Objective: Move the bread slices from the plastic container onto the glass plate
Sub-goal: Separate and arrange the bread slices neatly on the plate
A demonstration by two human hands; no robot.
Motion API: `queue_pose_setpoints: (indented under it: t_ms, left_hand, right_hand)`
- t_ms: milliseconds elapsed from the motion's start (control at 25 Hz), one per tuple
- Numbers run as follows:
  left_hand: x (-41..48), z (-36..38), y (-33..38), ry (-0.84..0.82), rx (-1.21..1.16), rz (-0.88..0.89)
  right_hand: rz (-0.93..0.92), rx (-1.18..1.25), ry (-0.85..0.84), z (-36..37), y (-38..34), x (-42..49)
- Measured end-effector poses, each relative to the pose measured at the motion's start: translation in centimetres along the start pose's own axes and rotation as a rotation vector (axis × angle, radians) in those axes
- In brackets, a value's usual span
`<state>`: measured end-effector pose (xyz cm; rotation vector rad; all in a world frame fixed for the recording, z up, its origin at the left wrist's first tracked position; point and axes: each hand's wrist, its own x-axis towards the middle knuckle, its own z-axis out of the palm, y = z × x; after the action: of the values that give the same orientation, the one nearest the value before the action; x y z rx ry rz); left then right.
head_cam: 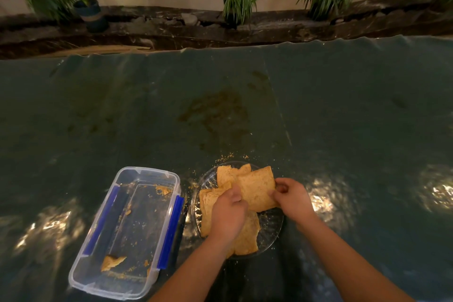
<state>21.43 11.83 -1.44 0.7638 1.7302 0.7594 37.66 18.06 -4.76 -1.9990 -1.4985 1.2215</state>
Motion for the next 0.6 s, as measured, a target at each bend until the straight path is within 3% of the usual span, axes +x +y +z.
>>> queue_pose_setpoints:
  t_ms: [320, 480, 600]
  left_hand:
    - [-2.6, -0.3, -1.9, 0.023, -0.035, 0.038]
    - [-2.9, -2.2, -3.1, 0.137, 0.131, 0.121]
    - [-2.4, -3.9, -4.4, 0.236, 0.318, 0.123]
  right_hand:
    - [-0.110, -0.143, 0.003, 0.4, 1.5, -0.9]
    - [-0.080, -0.062, 0.006, -0.1, 1.8, -0.9]
    - [-0.136, -0.177, 0.005, 0.2, 2.4, -1.1]
